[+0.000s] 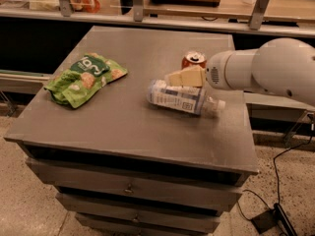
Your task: Move coke can near blue plastic bottle
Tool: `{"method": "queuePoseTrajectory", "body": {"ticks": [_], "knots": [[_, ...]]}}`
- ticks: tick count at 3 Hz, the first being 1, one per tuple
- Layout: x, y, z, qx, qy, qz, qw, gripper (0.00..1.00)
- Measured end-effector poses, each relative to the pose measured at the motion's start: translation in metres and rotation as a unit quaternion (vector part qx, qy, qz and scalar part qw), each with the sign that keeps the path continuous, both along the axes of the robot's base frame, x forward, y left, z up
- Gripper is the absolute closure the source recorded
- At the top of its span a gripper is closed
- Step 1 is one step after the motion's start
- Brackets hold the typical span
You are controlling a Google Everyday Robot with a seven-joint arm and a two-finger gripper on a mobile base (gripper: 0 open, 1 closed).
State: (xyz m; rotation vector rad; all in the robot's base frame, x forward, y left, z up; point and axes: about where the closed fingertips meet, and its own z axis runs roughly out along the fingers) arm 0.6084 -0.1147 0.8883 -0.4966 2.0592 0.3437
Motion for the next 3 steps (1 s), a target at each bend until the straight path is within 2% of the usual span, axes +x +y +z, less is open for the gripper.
{"method": "queuePoseTrajectory", "body": {"ticks": [1,2,3], "knots": [[-0.004,-0.001,0.004,0.013,0.002,-0.007,0.9999,0.0],[-0.005,-0.019,0.016,0.01,-0.006,-0.03,0.9995,0.0],[0.004,-0.05,0.034,-0.008,-0.021,-0.062,0.9978,0.0]]}}
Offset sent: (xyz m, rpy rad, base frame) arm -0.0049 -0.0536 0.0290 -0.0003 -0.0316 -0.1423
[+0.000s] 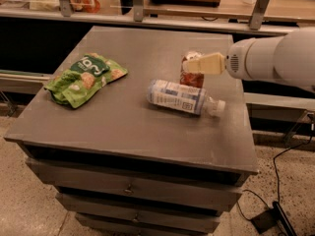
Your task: Move coke can near blue plastic bottle
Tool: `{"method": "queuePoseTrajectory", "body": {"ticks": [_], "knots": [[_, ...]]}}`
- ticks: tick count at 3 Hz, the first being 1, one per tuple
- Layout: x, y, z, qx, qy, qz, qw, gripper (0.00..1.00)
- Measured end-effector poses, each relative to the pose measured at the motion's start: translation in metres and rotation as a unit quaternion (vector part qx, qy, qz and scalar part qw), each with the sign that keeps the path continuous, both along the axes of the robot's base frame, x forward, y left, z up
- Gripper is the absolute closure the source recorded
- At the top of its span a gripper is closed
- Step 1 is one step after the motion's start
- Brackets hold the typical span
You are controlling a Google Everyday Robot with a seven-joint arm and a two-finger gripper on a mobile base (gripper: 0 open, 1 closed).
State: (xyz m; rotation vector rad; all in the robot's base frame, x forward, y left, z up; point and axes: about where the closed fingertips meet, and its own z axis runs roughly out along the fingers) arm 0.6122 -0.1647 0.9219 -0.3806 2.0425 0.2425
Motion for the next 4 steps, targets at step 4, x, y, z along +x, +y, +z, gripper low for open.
{"method": "queuePoseTrajectory", "body": {"ticks": [4], "knots": [[0.015,-0.086,0.036,-0.042,-0.029,-0.081,0.9954,0.0]]}}
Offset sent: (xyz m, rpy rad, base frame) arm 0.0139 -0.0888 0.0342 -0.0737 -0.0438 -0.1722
